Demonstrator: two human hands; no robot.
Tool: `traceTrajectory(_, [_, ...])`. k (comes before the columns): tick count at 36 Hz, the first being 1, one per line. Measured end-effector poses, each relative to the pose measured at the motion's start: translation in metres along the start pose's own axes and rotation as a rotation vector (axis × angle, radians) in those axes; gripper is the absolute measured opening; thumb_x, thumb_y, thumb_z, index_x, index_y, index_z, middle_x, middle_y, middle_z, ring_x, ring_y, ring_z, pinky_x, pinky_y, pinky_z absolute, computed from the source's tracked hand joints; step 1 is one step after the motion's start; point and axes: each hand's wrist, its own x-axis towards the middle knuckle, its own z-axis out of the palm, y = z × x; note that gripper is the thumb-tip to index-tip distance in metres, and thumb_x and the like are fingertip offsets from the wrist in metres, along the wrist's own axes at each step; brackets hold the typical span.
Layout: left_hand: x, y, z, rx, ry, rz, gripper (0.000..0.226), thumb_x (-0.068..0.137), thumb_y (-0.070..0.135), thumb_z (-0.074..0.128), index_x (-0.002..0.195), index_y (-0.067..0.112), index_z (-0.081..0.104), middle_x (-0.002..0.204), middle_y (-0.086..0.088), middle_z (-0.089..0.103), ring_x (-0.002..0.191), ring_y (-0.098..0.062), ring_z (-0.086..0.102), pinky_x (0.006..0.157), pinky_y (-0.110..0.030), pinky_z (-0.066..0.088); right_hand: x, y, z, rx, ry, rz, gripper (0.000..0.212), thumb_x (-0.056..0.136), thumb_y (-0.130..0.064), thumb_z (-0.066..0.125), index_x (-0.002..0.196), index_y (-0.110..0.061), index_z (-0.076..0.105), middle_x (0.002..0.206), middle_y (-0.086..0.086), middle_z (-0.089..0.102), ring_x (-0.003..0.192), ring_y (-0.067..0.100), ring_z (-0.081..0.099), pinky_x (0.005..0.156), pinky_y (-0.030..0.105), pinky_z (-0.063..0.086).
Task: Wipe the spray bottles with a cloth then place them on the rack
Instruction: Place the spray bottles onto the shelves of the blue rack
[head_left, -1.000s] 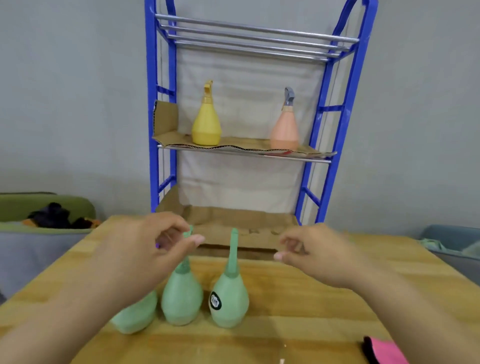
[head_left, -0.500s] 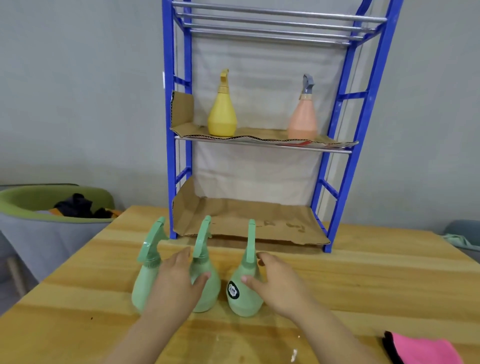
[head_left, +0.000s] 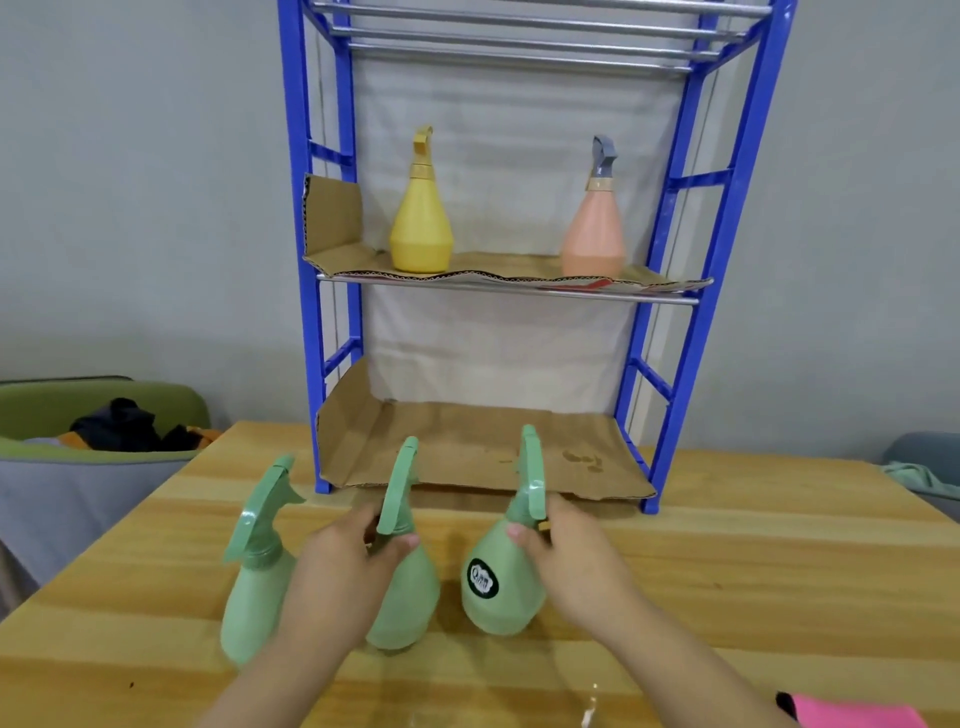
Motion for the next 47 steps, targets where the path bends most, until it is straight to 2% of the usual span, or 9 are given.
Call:
traceTrajectory(4, [0.017,0.027,0.001,-0.052,-0.012,0.049,0.012,0.081,0.035,0.071,0.090,0.033,0.065,0.079,0.011,0.068,0.076,-0.005,0.062,0.066,-0.028,0.052,0.010,0.004,-0.032,0.022,0.062,-0.002,0.025,0.095,-0.039,0.052,0.114,-0.023,0.057,0.104,-0.009,0.064,0.094,0.011,0.059,0.078,0.027,0.047])
traceTrajectory(7, [0.038,0.053,0.007,-0.059,0.011,0.107,0.011,0.078,0.034,0.073,0.085,0.033,0.065,0.077,0.011,0.067,0.076,-0.005,0.061,0.062,-0.027,0.048,0.025,0.011,-0.055,-0.026,0.104,-0.004,0.025,0.094,-0.039,0.053,0.111,-0.021,0.056,0.101,-0.004,0.065,0.093,0.015,0.061,0.081,0.032,0.050])
traceTrajectory(12, [0.080,0.082,0.029,-0.084,0.045,0.149,0.018,0.081,0.036,0.071,0.097,0.029,0.065,0.082,0.014,0.065,0.080,-0.006,0.062,0.065,-0.026,0.050,0.062,0.024,-0.080,-0.049,0.165,0.031,0.024,0.095,-0.035,0.052,0.111,-0.018,0.053,0.101,0.002,0.064,0.093,0.021,0.062,0.083,0.043,0.052])
traceTrajectory(17, [0.122,0.090,0.064,-0.042,0.034,0.137,0.025,0.081,0.036,0.070,0.101,0.022,0.065,0.084,0.006,0.067,0.082,-0.017,0.064,0.071,-0.037,0.054,0.104,0.040,-0.093,-0.144,0.158,0.087,0.014,0.099,-0.030,0.047,0.103,-0.016,0.049,0.091,0.004,0.060,0.079,0.019,0.056,0.062,0.031,0.044])
traceTrajectory(28, [0.197,0.091,0.117,0.077,-0.022,0.087,0.023,0.083,0.034,0.069,0.097,0.017,0.062,0.090,-0.003,0.068,0.079,-0.024,0.063,0.069,-0.036,0.054,0.188,0.085,-0.094,-0.177,0.187,0.127,0.016,0.099,-0.026,0.048,0.105,-0.011,0.049,0.077,0.001,0.053,0.070,0.018,0.054,0.065,0.037,0.047])
traceTrajectory(31, [0.207,0.088,0.128,0.077,-0.033,0.074,0.024,0.084,0.035,0.068,0.097,0.016,0.061,0.087,-0.003,0.066,0.074,-0.023,0.061,0.064,-0.032,0.051,0.200,0.094,-0.090,-0.235,0.202,0.116,0.015,0.099,-0.027,0.048,0.098,-0.013,0.044,0.069,-0.003,0.045,0.060,0.011,0.045,0.050,0.027,0.033])
traceTrajectory(33, [0.213,0.086,0.135,0.079,-0.034,0.077,0.025,0.084,0.035,0.067,0.096,0.015,0.060,0.086,-0.002,0.065,0.071,-0.020,0.060,0.060,-0.031,0.049,0.207,0.099,-0.087,-0.254,0.203,0.109,0.016,0.099,-0.028,0.048,0.095,-0.015,0.041,0.068,-0.004,0.044,0.058,0.008,0.043,0.046,0.025,0.027])
traceTrajectory(39, [0.224,0.080,0.148,0.062,-0.035,0.080,0.025,0.084,0.034,0.067,0.098,0.015,0.060,0.088,-0.003,0.066,0.073,-0.020,0.061,0.062,-0.032,0.051,0.221,0.114,-0.077,-0.161,0.197,0.101,0.012,0.099,-0.026,0.048,0.099,-0.015,0.043,0.070,-0.002,0.048,0.060,0.012,0.048,0.050,0.026,0.037])
traceTrajectory(47, [0.229,0.078,0.149,0.103,-0.126,0.074,0.026,0.086,0.034,0.065,0.102,0.016,0.055,0.094,-0.001,0.063,0.083,-0.021,0.063,0.070,-0.036,0.055,0.223,0.119,-0.071,-0.130,0.172,0.079,0.017,0.098,-0.028,0.050,0.109,-0.016,0.048,0.073,-0.005,0.049,0.066,0.010,0.050,0.055,0.026,0.039])
